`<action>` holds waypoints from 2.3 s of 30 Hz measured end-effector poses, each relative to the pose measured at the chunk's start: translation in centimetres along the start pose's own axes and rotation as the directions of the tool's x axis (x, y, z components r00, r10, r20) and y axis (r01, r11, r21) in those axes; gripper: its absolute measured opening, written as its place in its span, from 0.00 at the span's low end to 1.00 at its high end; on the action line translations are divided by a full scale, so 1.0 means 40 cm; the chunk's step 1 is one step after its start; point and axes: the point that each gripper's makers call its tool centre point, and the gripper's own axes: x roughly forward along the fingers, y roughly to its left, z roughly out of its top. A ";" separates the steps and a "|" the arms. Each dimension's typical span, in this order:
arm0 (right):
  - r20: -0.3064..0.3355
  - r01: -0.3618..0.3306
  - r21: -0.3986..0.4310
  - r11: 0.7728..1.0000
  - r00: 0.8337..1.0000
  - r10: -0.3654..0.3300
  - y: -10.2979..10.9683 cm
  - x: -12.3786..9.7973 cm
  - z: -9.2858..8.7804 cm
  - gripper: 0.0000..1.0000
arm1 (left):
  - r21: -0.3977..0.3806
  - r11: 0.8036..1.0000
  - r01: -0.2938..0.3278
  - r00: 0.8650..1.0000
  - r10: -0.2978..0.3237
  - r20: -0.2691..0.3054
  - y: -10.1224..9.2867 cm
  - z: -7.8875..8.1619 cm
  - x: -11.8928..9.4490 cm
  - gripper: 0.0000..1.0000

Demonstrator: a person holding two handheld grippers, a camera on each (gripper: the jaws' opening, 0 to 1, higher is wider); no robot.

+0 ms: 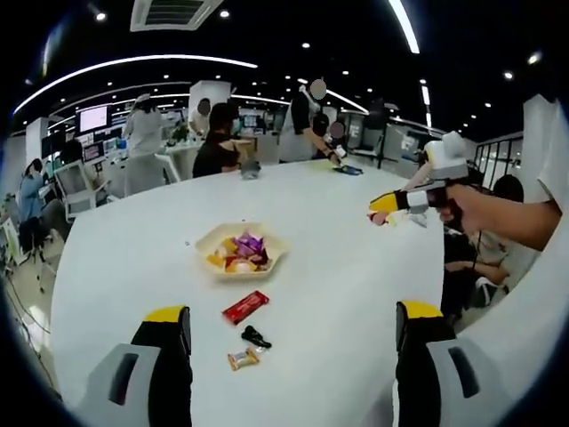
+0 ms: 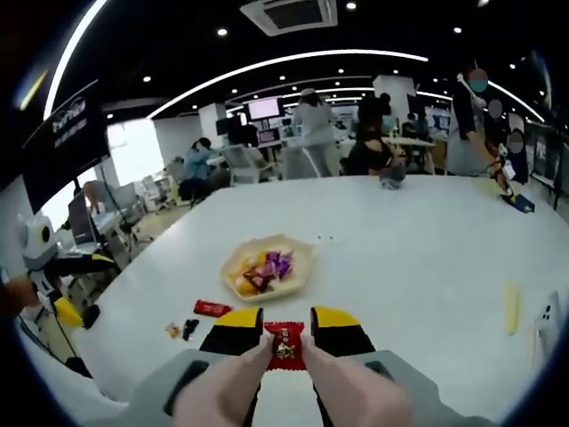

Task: Place the target food into the container with the food tongs after gripping and lifting it, then release it inside without dropping or visibly crushing the food.

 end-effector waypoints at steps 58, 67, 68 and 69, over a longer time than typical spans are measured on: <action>-0.043 -0.260 -0.279 0.924 0.965 0.259 0.095 0.474 0.248 0.28 | -0.179 0.946 -0.271 0.963 0.268 -0.038 0.104 -0.067 -0.119 0.99; -0.044 -0.254 -0.287 0.924 0.967 0.252 0.098 0.445 0.242 0.29 | -0.170 0.950 -0.262 0.965 0.262 -0.026 0.099 -0.062 -0.119 0.99; -0.042 -0.253 -0.291 0.923 0.967 0.251 0.098 0.440 0.242 0.30 | -0.168 0.950 -0.262 0.965 0.261 -0.024 0.097 -0.061 -0.120 0.99; -0.039 -0.257 -0.289 0.922 0.966 0.257 0.101 0.433 0.241 0.30 | -0.168 0.951 -0.261 0.965 0.260 -0.023 0.095 -0.062 -0.121 0.99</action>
